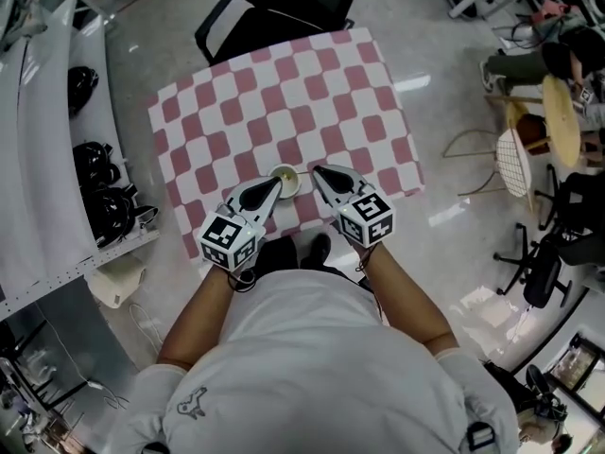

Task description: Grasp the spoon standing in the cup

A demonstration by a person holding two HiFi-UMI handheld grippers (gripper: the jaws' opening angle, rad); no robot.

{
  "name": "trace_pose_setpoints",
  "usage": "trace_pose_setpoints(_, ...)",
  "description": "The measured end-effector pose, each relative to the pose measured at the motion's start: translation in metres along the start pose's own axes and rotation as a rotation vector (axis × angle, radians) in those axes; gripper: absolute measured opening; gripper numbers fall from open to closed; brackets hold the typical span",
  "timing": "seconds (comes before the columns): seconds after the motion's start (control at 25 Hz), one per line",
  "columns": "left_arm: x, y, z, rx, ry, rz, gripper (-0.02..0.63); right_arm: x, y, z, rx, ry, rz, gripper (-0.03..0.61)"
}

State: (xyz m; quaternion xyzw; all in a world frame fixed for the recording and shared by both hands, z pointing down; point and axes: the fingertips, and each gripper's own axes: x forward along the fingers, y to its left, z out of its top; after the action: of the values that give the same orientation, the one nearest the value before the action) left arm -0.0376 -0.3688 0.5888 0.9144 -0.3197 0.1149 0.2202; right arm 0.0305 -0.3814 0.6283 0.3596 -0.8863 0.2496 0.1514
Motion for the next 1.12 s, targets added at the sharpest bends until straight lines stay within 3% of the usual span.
trace_pose_setpoints(0.64,-0.008,-0.067,0.072,0.147,-0.131,0.000,0.011,-0.073,0.032,0.085,-0.157,-0.204,0.004,0.034)
trace_pose_setpoints(0.84,-0.010,-0.081,0.082,0.180,-0.153,0.022,0.011,-0.090,0.035,0.093,-0.185,-0.242,0.019,0.034)
trace_pose_setpoints(1.12,-0.019,-0.114,0.068,0.183,-0.154,0.050,0.011,-0.119,0.049,0.084,-0.209,-0.260,0.060,0.034)
